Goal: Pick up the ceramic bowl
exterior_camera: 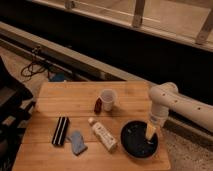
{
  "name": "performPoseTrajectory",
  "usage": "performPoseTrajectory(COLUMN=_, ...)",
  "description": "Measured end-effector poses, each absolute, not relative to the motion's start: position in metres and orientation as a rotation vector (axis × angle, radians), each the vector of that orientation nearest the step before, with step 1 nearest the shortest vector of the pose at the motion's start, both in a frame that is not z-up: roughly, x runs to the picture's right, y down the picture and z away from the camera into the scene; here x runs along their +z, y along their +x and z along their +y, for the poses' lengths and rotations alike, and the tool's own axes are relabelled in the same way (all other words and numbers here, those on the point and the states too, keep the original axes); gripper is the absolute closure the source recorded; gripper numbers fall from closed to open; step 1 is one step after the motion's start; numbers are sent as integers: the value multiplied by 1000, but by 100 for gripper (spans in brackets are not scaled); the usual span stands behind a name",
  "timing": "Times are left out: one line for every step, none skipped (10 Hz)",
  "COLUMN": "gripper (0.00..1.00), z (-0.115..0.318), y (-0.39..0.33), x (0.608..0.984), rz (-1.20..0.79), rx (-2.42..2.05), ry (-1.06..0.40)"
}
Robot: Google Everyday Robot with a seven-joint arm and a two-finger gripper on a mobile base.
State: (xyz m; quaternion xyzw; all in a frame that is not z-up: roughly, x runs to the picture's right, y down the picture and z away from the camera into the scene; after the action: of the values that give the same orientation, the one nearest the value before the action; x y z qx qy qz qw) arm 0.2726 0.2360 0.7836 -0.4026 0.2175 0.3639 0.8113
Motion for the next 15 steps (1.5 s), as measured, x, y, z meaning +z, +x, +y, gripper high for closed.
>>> performPoseTrajectory(gripper=27, z=237, y=269, x=788, rz=479, rx=765, ry=-855)
performPoseTrajectory(gripper=27, z=238, y=274, x=787, rz=480, rx=776, ry=-869)
performPoseTrajectory(gripper=27, z=238, y=275, x=787, rz=482, rx=776, ry=-879)
performPoseTrajectory(gripper=27, z=238, y=271, x=792, rz=483, rx=765, ry=-882)
performPoseTrajectory(gripper=27, z=239, y=270, x=795, rz=490, rx=760, ry=-880)
performPoseTrajectory(gripper=27, z=239, y=269, x=796, rz=496, rx=761, ry=-885)
performPoseTrajectory(gripper=27, z=239, y=268, x=797, rz=499, rx=759, ry=-888)
performPoseTrajectory(gripper=27, z=239, y=268, x=798, rz=500, rx=758, ry=-890)
performPoseTrajectory(gripper=27, z=239, y=268, x=801, rz=504, rx=755, ry=-891)
performPoseTrajectory(gripper=27, z=239, y=266, x=802, rz=505, rx=751, ry=-892)
performPoseTrajectory(gripper=27, z=239, y=266, x=803, rz=508, rx=747, ry=-893)
performPoseTrajectory(gripper=27, z=239, y=265, x=805, rz=510, rx=744, ry=-895)
performPoseTrajectory(gripper=27, z=240, y=265, x=806, rz=512, rx=741, ry=-897)
performPoseTrajectory(gripper=29, z=240, y=264, x=808, rz=514, rx=736, ry=-898)
performPoseTrajectory(gripper=36, z=239, y=263, x=809, rz=516, rx=731, ry=-898)
